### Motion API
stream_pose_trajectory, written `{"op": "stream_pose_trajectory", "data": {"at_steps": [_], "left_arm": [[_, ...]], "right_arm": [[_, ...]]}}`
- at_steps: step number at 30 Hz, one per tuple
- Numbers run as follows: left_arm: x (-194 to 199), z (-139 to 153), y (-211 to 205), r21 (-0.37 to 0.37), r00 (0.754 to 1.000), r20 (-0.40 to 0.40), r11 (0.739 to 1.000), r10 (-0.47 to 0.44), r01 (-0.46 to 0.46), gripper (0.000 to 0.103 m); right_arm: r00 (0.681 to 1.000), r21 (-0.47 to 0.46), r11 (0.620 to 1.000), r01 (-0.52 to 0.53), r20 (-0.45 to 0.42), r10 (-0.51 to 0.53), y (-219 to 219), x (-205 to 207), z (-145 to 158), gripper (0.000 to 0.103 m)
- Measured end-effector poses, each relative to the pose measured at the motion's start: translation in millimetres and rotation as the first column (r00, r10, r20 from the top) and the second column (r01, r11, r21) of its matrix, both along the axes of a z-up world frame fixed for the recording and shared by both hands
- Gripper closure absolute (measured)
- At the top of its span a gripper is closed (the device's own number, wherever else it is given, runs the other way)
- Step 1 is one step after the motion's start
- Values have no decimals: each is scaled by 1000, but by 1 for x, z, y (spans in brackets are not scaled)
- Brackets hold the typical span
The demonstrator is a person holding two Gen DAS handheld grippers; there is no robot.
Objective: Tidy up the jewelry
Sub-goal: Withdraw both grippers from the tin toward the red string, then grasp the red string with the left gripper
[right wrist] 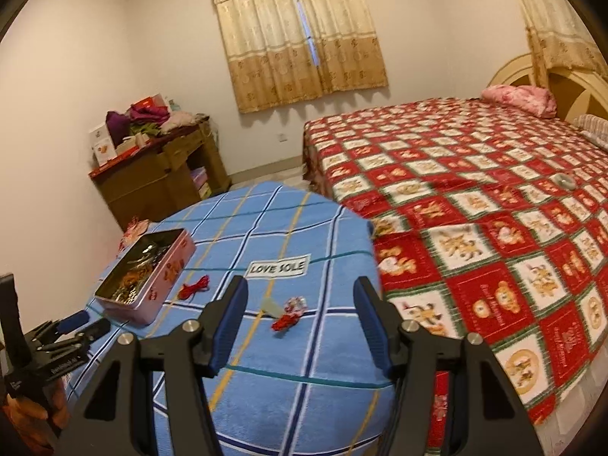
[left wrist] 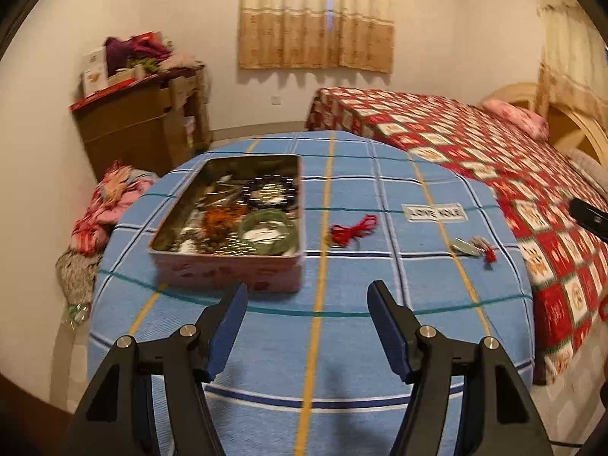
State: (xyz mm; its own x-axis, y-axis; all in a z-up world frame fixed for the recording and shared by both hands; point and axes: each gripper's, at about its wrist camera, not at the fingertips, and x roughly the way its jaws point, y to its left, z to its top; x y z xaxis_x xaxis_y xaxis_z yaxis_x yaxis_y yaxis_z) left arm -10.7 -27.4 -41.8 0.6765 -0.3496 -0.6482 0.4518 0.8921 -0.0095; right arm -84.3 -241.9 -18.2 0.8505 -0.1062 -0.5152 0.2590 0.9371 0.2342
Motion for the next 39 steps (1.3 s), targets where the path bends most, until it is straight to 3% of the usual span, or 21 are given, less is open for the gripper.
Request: {"op": "stream_pose_trajectory", "data": {"at_steps": [3,4,10,15,22,24,29,31,34,35,36,39], "left_arm": [[2,5,-15,14,997,10,997,-72,72,37],[5,7,-24,27,995,14,994,-102,102,37],[34,9,-74,91,976,23,973,-216,214,37],[75,-9,-99,120,976,-85,971,-200,209,37],[101,-35,-119,174,976,-125,964,-181,201,39],[106,-40,-121,177,974,-146,964,-176,200,48],[119,-57,-122,173,966,-213,967,-147,186,57],[121,-57,-119,132,964,-219,974,-154,185,58],[121,-56,-116,108,965,-209,977,-160,186,80],[121,-56,-114,90,963,-215,979,-161,183,96],[123,-55,-110,52,957,-236,982,-167,184,103],[123,-55,-102,-52,942,-280,983,-185,178,103]], "right_arm": [[999,0,999,-40,-10,40,7,7,-5,65],[999,1,999,-46,-15,46,8,8,-7,67],[1000,23,999,-29,-11,29,0,8,-11,67],[1000,48,999,-5,-19,6,-16,8,-15,67],[999,86,996,3,-39,0,-30,18,-22,67],[999,97,995,1,-42,3,-33,21,-25,67],[999,114,994,0,-46,6,-35,26,-28,68],[999,114,993,0,-48,6,-35,26,-28,68],[999,115,993,4,-50,2,-36,25,-29,67],[999,118,993,6,-51,0,-36,25,-29,68],[999,119,993,8,-50,-2,-36,24,-29,68],[999,121,993,12,-48,-6,-37,24,-28,68]]}}
